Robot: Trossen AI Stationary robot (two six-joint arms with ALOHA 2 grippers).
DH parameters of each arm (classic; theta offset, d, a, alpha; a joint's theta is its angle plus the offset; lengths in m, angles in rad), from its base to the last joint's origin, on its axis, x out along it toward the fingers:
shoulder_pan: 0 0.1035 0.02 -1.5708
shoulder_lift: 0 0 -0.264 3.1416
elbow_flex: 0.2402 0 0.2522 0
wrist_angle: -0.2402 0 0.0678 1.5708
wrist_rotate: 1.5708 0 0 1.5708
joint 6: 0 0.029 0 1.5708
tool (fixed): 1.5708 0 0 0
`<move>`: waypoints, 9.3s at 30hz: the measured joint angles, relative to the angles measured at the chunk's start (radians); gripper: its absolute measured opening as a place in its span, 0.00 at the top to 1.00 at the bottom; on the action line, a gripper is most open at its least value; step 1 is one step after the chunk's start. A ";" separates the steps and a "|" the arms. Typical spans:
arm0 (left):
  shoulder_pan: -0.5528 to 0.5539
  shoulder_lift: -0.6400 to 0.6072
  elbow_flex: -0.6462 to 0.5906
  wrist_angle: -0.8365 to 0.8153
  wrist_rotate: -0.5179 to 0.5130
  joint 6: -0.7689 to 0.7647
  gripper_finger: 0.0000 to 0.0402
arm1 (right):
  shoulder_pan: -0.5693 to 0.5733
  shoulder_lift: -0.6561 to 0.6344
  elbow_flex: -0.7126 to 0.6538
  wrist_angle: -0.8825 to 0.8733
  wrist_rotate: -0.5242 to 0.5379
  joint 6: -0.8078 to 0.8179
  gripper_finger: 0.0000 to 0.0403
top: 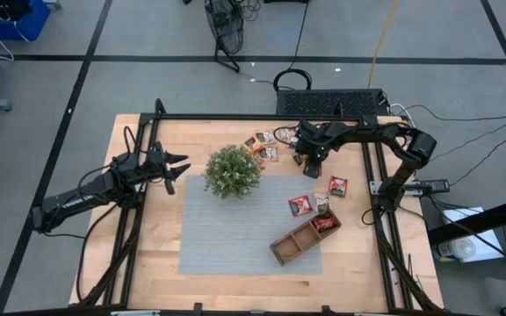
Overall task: Pick & Place Tea
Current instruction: Put the strawberry tea sachet into the brown organizer
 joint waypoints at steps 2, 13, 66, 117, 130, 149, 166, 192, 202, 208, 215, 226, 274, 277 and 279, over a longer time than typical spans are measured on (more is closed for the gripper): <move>0.000 0.000 0.000 0.000 0.000 0.000 0.63 | 0.000 -0.001 0.000 0.001 -0.001 -0.005 0.83; 0.000 0.000 0.000 0.000 0.000 0.000 0.63 | 0.027 -0.030 -0.001 -0.001 0.052 -0.049 0.99; 0.000 0.000 0.000 0.000 0.000 0.000 0.63 | 1.407 -0.534 -0.280 -0.030 0.837 0.827 1.00; 0.000 0.000 0.000 0.000 0.000 0.000 0.63 | 1.449 -0.432 -0.342 0.188 0.833 0.583 0.79; 0.000 0.000 0.000 0.000 0.000 0.000 0.63 | 1.449 -0.516 -0.342 0.315 0.833 0.446 0.79; 0.000 0.000 0.000 0.000 0.000 0.000 0.63 | 1.245 -0.526 -0.296 0.052 0.335 0.455 1.00; 0.000 0.000 0.000 0.000 0.000 0.000 0.63 | 1.149 -0.409 -0.297 0.036 0.230 0.398 1.00; 0.000 0.000 0.000 0.000 0.000 0.000 0.63 | 1.180 -0.386 -0.298 0.105 0.392 0.464 1.00; 0.000 0.000 0.000 0.000 0.000 0.000 0.63 | 1.187 -0.386 -0.298 0.106 0.417 0.467 1.00; 0.000 0.000 0.000 0.000 0.000 0.000 0.63 | 1.212 -0.411 -0.286 0.113 0.416 0.467 1.00; 0.000 0.000 0.000 0.000 0.000 0.000 0.63 | 1.233 -0.508 -0.265 0.124 0.419 0.444 1.00; 0.000 0.000 0.000 0.000 0.000 0.000 0.63 | 1.192 -0.788 -0.265 -0.062 0.781 0.641 1.00; 0.000 0.000 0.000 0.000 0.000 0.000 0.63 | 0.293 -0.410 -0.422 -0.182 0.183 0.835 0.33; 0.000 0.000 0.000 0.000 0.000 0.000 0.63 | 0.293 -0.409 -0.422 -0.198 0.180 0.837 0.36; 0.000 0.000 0.000 0.000 0.000 0.000 0.63 | 0.293 -0.409 -0.423 -0.210 0.179 0.842 0.39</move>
